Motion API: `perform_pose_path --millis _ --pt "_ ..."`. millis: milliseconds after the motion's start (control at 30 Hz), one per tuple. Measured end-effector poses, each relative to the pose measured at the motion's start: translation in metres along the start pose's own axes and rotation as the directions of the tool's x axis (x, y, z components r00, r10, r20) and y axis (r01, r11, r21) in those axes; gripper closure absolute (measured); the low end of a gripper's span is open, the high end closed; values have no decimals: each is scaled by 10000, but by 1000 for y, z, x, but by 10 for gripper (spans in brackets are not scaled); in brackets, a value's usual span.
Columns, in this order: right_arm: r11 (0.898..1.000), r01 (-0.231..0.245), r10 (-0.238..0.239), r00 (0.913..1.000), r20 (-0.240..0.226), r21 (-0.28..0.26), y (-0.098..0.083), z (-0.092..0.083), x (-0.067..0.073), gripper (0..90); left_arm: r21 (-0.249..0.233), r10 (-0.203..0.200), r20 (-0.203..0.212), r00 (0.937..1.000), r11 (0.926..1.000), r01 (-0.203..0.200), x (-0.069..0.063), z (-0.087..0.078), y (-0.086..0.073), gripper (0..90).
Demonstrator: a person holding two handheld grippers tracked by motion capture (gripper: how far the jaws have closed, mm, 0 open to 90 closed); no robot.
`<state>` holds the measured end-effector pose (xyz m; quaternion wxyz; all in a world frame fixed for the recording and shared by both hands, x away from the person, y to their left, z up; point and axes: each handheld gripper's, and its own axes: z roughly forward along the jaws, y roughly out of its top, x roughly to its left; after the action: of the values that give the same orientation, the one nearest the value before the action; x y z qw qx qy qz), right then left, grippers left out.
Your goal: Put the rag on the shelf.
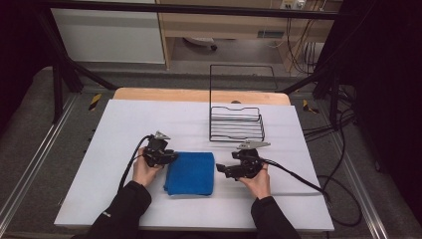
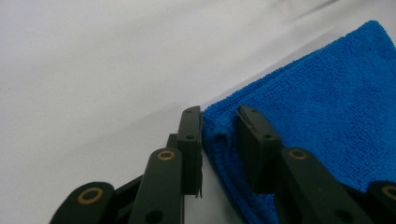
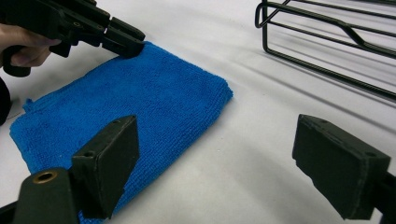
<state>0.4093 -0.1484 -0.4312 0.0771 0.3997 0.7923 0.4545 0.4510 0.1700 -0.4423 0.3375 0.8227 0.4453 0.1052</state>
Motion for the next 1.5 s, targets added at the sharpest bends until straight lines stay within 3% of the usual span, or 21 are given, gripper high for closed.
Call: perform_pose_path --millis 200,333,733,933,1133,1167,1300,1400,1500 --pt "10000 20 -21 10000 46 28 3 6 0 151 -2 -84 109 9999 10000 84 -3 1 0 809" --pt "9999 108 -109 9999 76 68 8 14 3 175 -9 -87 176 9998 10000 87 -2 1 0 817" --pt "9975 -425 393 9976 570 569 20 56 0 482 -218 141 267 9995 9997 -135 -1 1 -4 814" --pt "9951 -627 575 9960 684 761 19 62 -2 607 -238 230 266 9994 9995 -223 -1 1 -4 814" --pt "9937 -767 725 9959 535 817 17 65 -1 705 -259 173 260 9995 9995 -166 -1 1 -4 815" --pt "9919 -892 858 9955 405 899 17 66 -1 756 -265 143 257 9996 9996 -136 -1 1 -4 816" --pt "9896 -1051 1022 9942 336 987 18 66 -1 802 -305 98 315 9995 9995 -88 0 1 -5 817" --pt "9865 -1234 1215 9923 245 1076 19 64 -1 838 -356 409 239 9989 9986 -400 -1 1 -5 820" --pt "9861 -1256 1241 9920 212 1089 20 64 -1 844 -361 372 200 9991 9987 -364 -2 0 -5 826"
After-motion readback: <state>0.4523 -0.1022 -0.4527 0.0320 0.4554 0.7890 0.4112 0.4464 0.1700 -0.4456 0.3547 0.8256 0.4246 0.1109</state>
